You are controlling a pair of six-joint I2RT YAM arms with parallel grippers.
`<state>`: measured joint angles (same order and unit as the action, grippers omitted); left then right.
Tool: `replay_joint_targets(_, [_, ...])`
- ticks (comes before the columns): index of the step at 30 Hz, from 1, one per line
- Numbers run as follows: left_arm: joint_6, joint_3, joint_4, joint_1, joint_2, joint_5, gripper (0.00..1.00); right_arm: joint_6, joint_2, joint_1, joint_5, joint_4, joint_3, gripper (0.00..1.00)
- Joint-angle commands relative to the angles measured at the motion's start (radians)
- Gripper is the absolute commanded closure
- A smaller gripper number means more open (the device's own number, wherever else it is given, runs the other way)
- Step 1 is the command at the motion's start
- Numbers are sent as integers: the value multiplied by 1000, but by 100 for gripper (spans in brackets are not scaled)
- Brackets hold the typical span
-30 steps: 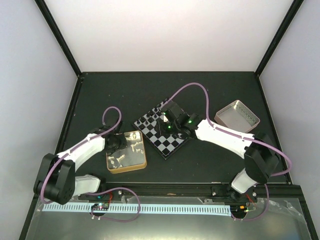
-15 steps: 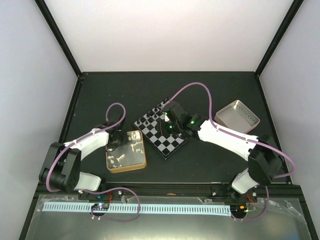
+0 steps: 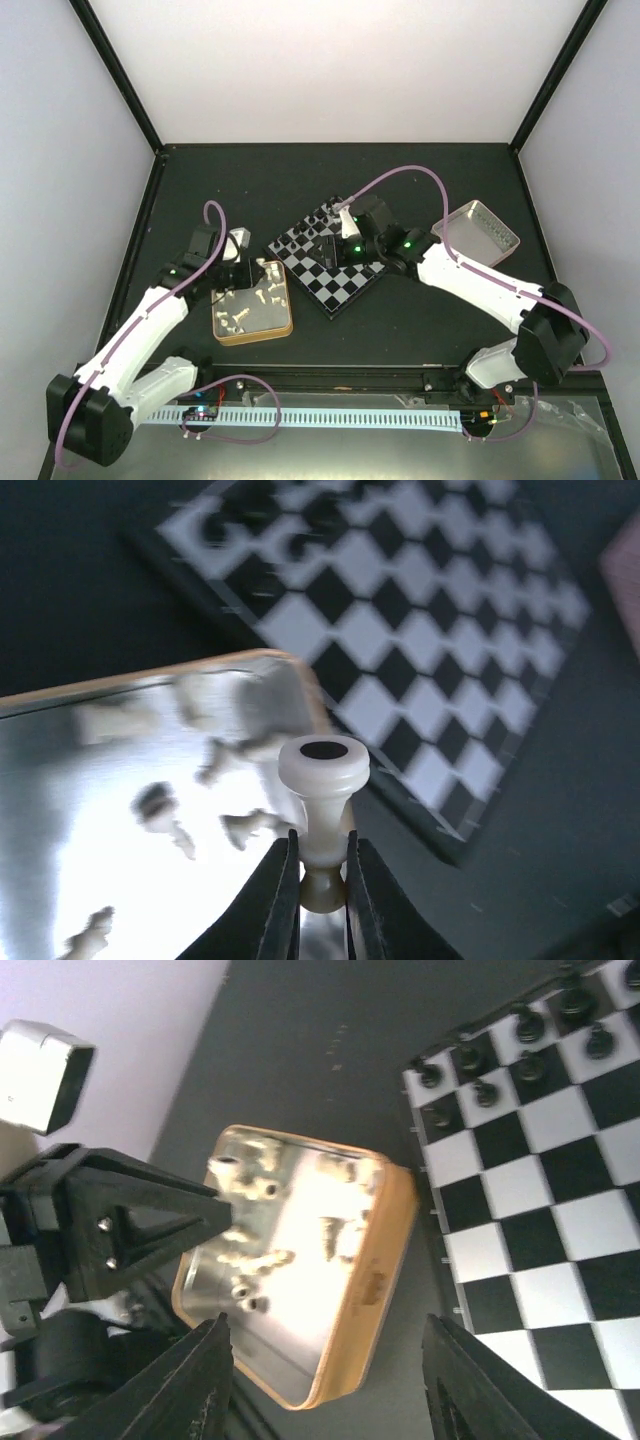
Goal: Set up the chess pieces on the board
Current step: Pick up the chess piece from the storage box, then place the chess piece on the chessboard.
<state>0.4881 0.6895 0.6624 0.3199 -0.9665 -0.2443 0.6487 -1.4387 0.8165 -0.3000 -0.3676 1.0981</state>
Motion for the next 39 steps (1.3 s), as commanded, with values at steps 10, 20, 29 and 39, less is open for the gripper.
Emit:
replay_joint_targets(10, [-59,-13,-299,123,57,-618,98,89,42,-10,-268,174,-51,35])
replay_joint_targets(20, [-35,-16,-373,142,64,-635,98,179,6,-10,-366,267,-94,59])
replay_joint_targets(29, [34,-9,-448,142,87,-595,72,411,12,-12,-421,509,-205,93])
replay_joint_targets(39, [269,-174,-727,183,219,-322,30,1018,3,-39,-277,884,-371,99])
